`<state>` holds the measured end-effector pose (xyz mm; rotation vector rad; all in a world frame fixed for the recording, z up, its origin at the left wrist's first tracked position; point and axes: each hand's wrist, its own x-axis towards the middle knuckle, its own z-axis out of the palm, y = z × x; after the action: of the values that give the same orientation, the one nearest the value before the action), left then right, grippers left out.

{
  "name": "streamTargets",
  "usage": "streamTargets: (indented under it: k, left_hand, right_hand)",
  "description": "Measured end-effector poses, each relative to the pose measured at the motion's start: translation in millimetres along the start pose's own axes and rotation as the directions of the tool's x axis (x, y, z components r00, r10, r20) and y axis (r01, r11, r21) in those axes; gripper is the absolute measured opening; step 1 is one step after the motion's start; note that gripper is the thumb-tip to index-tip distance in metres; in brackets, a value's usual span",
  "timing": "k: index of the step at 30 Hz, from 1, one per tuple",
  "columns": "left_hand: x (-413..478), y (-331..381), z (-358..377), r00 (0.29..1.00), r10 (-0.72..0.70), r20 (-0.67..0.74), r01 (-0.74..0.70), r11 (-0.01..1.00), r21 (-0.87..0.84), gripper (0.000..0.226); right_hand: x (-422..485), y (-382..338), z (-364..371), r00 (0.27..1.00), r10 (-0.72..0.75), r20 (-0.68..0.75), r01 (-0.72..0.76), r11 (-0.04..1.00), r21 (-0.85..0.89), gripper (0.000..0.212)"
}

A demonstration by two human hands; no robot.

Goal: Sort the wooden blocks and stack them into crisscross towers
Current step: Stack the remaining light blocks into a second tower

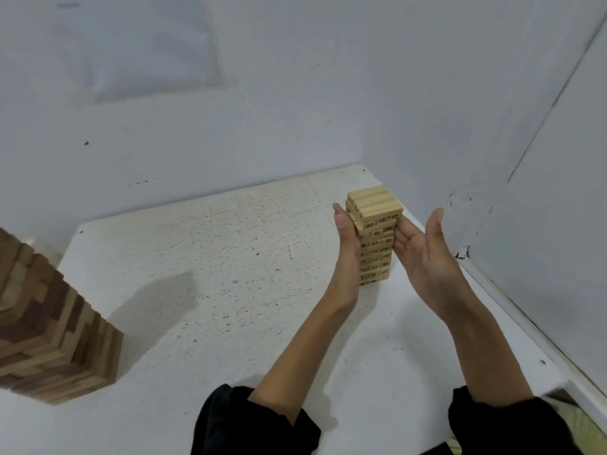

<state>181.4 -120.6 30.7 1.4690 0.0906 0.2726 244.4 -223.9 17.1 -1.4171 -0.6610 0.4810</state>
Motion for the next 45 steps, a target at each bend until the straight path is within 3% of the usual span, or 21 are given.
streamTargets:
  k: [7, 14, 18, 21, 24, 28, 34, 41, 45]
  left_hand:
    - [3, -2, -5, 0.999, -0.04, 0.013, 0.04, 0.999, 0.028, 0.125]
    - [0, -4, -8, 0.998, -0.055, -0.005, 0.055, 0.998, 0.008, 0.133]
    - [3, -5, -13, 0.998, -0.051, -0.025, 0.053, 0.995, 0.089, 0.14]
    - [12, -8, -30, 0.997, -0.019, -0.078, 0.037, 0.971, 0.237, 0.129]
    - [22, -12, -46, 0.995, 0.04, -0.091, -0.006, 0.938, 0.347, 0.099]
    - [31, -12, -53, 0.994, 0.084, -0.068, -0.051, 0.918, 0.393, 0.071]
    - [37, -17, -52, 0.99, 0.12, -0.074, -0.079, 0.906, 0.416, 0.082]
    - [35, -15, -51, 0.988, 0.135, -0.077, -0.09, 0.9, 0.426, 0.076]
    - [30, -12, -49, 0.989, 0.129, -0.072, -0.084, 0.895, 0.437, 0.082]
  right_hand:
    - [-4, -1, 4, 0.998, 0.056, -0.022, -0.056, 0.998, -0.023, 0.105]
    - [-8, 11, -1, 0.988, 0.141, -0.07, -0.143, 0.989, -0.03, 0.102]
    - [-1, 4, -13, 0.996, 0.037, -0.076, -0.043, 0.997, -0.071, 0.098]
    - [14, -7, -34, 1.0, 0.002, -0.01, -0.004, 0.982, -0.189, 0.081]
    - [31, -9, -50, 0.995, 0.043, 0.086, -0.012, 0.943, -0.332, 0.084]
    - [42, -12, -53, 0.99, 0.062, 0.125, -0.012, 0.931, -0.365, 0.077]
    - [44, -10, -53, 0.99, 0.066, 0.128, -0.015, 0.93, -0.368, 0.072]
    - [42, -12, -51, 0.986, 0.044, 0.16, 0.019, 0.928, -0.371, 0.064]
    - [37, -16, -52, 0.983, 0.039, 0.181, 0.032, 0.927, -0.374, 0.079]
